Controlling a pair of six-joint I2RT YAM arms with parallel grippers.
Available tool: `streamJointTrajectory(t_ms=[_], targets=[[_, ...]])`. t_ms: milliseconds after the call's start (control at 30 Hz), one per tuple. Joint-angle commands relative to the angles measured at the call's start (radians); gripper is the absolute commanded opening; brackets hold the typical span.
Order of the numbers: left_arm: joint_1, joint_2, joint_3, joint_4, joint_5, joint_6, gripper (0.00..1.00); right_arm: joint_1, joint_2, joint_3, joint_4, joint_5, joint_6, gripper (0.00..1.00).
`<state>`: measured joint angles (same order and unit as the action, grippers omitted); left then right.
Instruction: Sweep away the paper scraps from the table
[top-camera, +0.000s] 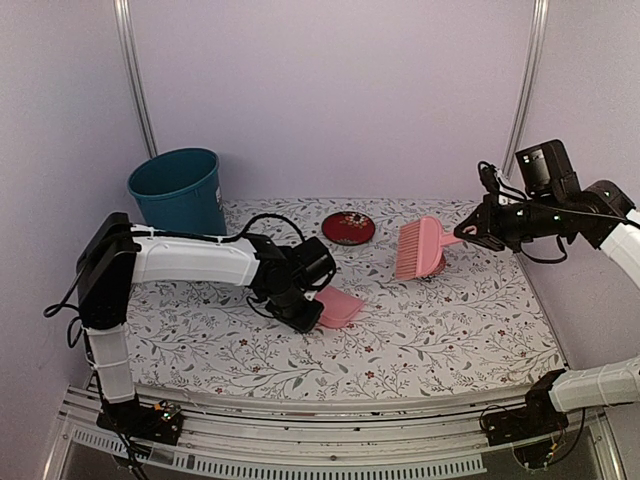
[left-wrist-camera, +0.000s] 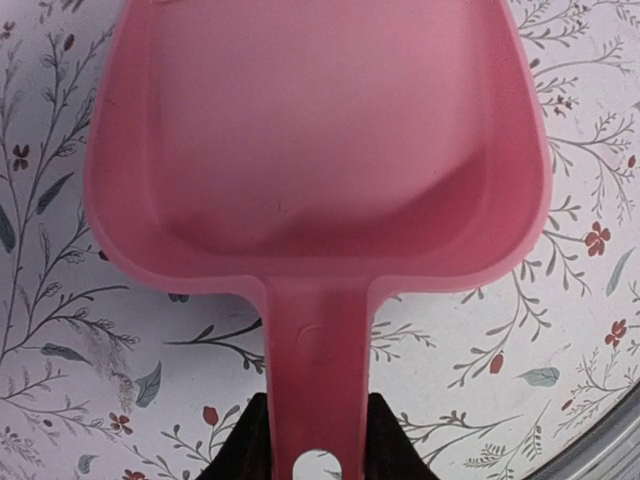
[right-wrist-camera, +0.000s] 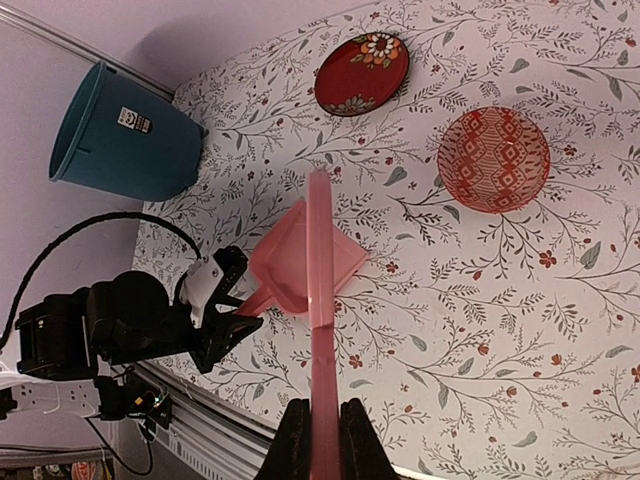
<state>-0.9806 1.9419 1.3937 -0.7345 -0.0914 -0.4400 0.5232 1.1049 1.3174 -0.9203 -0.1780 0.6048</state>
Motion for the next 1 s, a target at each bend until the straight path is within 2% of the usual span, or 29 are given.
streamJointTrajectory(t_ms=[0,100,267,467,600,733,967], targets=[[0.003,0.008,0.001,-0.006,0.032,0.029,0.30,-0.003,-0.002,-0.014,0.020,-0.008,-0.016,0.01],[0.017,-0.016,-0.010,-0.006,0.059,0.035,0.37,-0.005,0.007,-0.018,0.022,-0.015,-0.030,0.01],[0.035,-0.095,-0.023,-0.040,0.060,0.054,0.42,-0.004,0.019,-0.022,-0.007,-0.049,-0.073,0.01],[0.079,-0.250,-0.071,-0.043,0.034,0.020,0.43,-0.003,0.050,-0.146,-0.060,-0.304,-0.152,0.01],[0.103,-0.326,-0.094,-0.005,0.038,-0.001,0.43,-0.003,0.068,-0.261,-0.037,-0.481,-0.200,0.01],[0.121,-0.331,-0.082,0.017,0.067,-0.007,0.42,0.001,0.105,-0.337,0.023,-0.611,-0.217,0.01],[0.127,-0.287,-0.036,0.023,0.106,0.016,0.42,0.025,0.272,-0.305,0.062,-0.652,-0.255,0.01]])
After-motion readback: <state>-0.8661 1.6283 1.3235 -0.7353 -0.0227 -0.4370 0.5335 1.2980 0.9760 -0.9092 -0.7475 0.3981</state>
